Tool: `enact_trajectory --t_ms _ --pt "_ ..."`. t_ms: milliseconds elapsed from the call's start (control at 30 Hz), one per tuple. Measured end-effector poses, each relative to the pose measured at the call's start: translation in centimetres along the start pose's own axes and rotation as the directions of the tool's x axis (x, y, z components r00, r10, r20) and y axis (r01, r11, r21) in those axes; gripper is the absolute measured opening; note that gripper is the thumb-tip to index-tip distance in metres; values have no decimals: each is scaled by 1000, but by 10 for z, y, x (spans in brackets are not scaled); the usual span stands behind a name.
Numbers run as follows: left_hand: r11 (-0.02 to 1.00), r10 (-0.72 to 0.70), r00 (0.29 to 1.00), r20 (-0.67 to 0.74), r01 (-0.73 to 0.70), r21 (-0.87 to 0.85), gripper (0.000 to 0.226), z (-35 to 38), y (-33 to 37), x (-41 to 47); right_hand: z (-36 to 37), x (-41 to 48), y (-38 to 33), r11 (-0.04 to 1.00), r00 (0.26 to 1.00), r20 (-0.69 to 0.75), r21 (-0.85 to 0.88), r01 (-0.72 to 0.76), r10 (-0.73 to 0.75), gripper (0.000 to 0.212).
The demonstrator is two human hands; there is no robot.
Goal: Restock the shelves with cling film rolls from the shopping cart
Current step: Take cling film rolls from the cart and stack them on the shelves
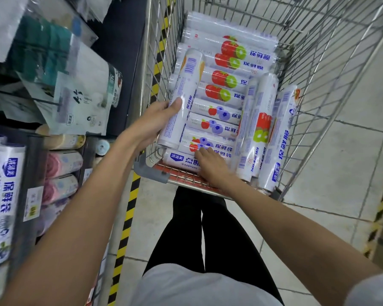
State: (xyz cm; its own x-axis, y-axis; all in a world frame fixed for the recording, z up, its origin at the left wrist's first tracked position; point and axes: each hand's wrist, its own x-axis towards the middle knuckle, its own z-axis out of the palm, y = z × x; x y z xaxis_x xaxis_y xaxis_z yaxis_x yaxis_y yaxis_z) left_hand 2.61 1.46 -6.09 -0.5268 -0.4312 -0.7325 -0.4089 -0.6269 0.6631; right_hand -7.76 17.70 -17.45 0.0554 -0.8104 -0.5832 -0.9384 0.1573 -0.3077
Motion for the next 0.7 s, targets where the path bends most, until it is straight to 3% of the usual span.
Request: enact_trajectory --t_ms 167,267,367,500,600,700 --pt "1000 -8 999 -45 7 -25 28 -1 5 -3 -3 6 -7 997 998 50 -68 -29 32 43" --pt "991 -22 999 -31 18 -130 31 -3 7 -9 -17 10 2 997 993 116 74 -20 12 47" --pt "963 -6 1000 0 6 -268 38 -5 10 -15 -28 11 11 980 981 191 201 1 -40 33" --pt "946 56 998 23 -45 -322 55 -5 17 -23 -26 5 12 937 952 302 346 -58 -52 46" --pt "938 113 993 14 -102 -332 54 -5 26 -32 -35 -1 13 915 961 267 402 -46 -69 50" --pt "915 193 981 -7 -183 -359 44 -4 38 -44 -68 -17 18 783 988 152 617 -80 -19 24"
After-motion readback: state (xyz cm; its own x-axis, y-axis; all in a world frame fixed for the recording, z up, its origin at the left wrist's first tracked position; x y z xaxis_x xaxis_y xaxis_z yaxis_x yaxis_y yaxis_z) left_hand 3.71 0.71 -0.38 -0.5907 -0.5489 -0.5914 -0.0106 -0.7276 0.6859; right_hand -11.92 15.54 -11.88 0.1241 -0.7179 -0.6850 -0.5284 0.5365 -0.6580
